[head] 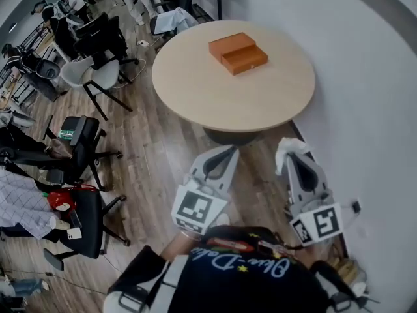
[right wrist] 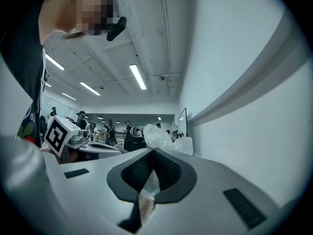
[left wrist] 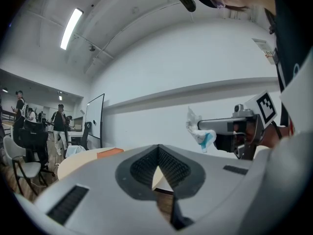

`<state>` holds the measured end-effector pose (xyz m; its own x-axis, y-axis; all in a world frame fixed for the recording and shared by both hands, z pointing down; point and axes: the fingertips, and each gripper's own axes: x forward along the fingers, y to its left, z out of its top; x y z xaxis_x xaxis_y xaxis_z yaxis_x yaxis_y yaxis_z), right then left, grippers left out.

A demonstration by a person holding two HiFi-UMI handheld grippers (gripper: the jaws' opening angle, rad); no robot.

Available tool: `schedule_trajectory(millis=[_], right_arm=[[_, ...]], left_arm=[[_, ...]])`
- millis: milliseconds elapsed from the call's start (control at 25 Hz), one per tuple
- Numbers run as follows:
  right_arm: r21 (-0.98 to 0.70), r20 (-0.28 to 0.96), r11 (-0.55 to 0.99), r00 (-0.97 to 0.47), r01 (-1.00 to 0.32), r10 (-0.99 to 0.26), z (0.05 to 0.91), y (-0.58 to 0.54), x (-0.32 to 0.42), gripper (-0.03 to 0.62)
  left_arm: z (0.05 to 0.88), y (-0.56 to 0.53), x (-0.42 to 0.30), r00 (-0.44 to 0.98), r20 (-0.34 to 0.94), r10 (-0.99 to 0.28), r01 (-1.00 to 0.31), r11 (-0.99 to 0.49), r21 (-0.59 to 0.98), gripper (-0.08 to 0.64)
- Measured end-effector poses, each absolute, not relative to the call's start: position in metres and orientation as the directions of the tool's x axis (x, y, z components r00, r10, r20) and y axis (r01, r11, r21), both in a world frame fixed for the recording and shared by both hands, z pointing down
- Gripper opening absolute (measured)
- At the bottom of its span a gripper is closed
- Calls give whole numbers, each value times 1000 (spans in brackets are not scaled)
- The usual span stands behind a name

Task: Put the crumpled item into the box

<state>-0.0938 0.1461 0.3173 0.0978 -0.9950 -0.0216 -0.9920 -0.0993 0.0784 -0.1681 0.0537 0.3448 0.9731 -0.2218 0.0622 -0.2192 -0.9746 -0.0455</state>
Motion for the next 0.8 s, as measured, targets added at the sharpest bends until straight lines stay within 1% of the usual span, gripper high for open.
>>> schedule_trajectory(millis=[440,800], right_arm=[[60,-30,-104,103,-993,-994,326,89,-77,-2],[37,-25,-61,60,-997,-998,335,64,-48,-2]], left_arm=[[350,4,-151,976,72,-207,-202,-977,-61,-8],[354,-17,-134,961,97,-259,-253,-965,-70,-8]])
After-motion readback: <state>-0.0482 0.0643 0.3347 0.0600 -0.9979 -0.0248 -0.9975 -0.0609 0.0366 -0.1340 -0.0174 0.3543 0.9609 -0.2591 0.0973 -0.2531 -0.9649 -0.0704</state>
